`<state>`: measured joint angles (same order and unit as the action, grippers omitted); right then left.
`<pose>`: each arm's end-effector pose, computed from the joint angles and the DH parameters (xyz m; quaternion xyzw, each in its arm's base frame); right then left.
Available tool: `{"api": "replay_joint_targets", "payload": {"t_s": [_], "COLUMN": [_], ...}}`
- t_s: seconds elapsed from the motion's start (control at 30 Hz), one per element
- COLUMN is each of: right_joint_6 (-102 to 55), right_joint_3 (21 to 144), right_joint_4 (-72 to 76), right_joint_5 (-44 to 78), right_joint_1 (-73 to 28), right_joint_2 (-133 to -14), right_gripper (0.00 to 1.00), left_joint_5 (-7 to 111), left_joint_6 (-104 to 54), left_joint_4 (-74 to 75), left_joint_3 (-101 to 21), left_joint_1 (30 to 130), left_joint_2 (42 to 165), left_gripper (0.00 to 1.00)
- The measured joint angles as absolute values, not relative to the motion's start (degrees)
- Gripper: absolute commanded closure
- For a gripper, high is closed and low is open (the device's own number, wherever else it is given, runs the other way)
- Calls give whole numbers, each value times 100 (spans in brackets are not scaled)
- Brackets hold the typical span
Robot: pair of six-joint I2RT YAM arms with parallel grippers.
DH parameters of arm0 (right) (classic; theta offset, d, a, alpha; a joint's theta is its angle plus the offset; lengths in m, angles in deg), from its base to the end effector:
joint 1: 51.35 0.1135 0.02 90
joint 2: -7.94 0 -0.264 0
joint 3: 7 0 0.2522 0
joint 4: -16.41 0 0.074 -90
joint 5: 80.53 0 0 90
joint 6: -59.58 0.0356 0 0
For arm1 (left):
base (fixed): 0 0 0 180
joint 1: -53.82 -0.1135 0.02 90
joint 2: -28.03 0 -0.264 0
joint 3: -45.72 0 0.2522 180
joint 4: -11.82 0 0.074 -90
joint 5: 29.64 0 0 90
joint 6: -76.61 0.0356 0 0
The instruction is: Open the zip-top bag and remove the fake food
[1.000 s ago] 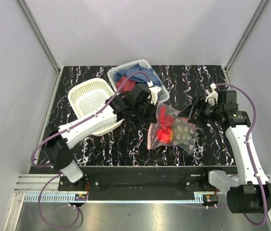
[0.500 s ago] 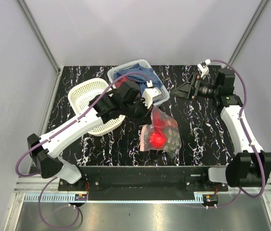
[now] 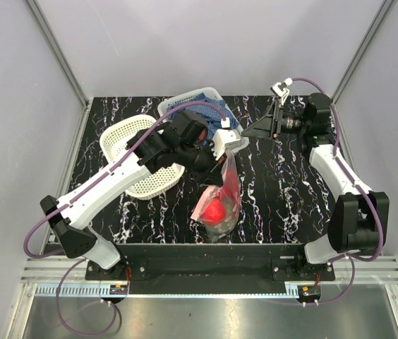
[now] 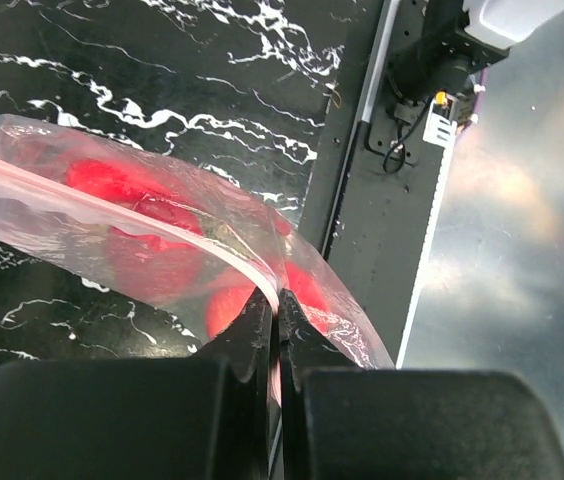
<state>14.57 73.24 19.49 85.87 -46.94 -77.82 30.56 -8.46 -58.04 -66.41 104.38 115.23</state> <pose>0.3302 0.0602 0.3490 -0.2046 0.6806 0.6328 0.3074 0.1833 -0.2507 0.4094 0.5027 0.7441 -0.3625 0.2493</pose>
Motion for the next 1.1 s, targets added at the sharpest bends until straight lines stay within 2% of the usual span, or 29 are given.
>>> {"api": "replay_joint_targets", "payload": {"t_s": [0.23, 0.33, 0.37, 0.5, 0.67, 0.77, 0.83, 0.9, 1.0, 1.1], "right_joint_6": [2843, 3626, 3923, 4640, 4076, 3232, 2889, 2688, 2552, 2491], "right_joint_3": [6885, 6802, 6756, 6467, 6262, 6266, 6264, 6218, 6032, 5879], "right_joint_4": [4205, 5219, 5551, 6251, 5309, 4118, 3683, 3464, 3270, 3049], "right_joint_5": [8939, 9017, 9019, 8969, 8644, 8434, 8379, 8333, 8204, 8088], "right_joint_1": [-4275, -4152, -4117, -4045, -4019, -3989, -3964, -3949, -3947, -3945], "right_joint_2": [-8116, -8370, -8431, -8451, -8060, -7559, -7332, -7220, -7179, -7179], "right_gripper": [5, 10, 4, 3, 2, 8, 13, 14, 18, 19], "left_joint_5": [2960, 3001, 3030, 3259, 3677, 3983, 4164, 4337, 4592, 4905], "left_joint_6": [-826, -846, -854, -1012, -1300, -1582, -1744, -1934, -2135, -2290], "left_joint_4": [-5913, -5935, -5943, -5950, -5871, -5712, -5592, -5480, -5369, -5281], "left_joint_3": [-6658, -6682, -6706, -6783, -6781, -6748, -6676, -6566, -6431, -6394], "left_joint_1": [10438, 10440, 10440, 10440, 10440, 10440, 10440, 10440, 10445, 10445], "left_joint_2": [11525, 11532, 11545, 11580, 11587, 11587, 11587, 11587, 11587, 11628], "left_gripper": [100, 100, 100, 100, 79, 70, 66, 57, 55, 69]}}
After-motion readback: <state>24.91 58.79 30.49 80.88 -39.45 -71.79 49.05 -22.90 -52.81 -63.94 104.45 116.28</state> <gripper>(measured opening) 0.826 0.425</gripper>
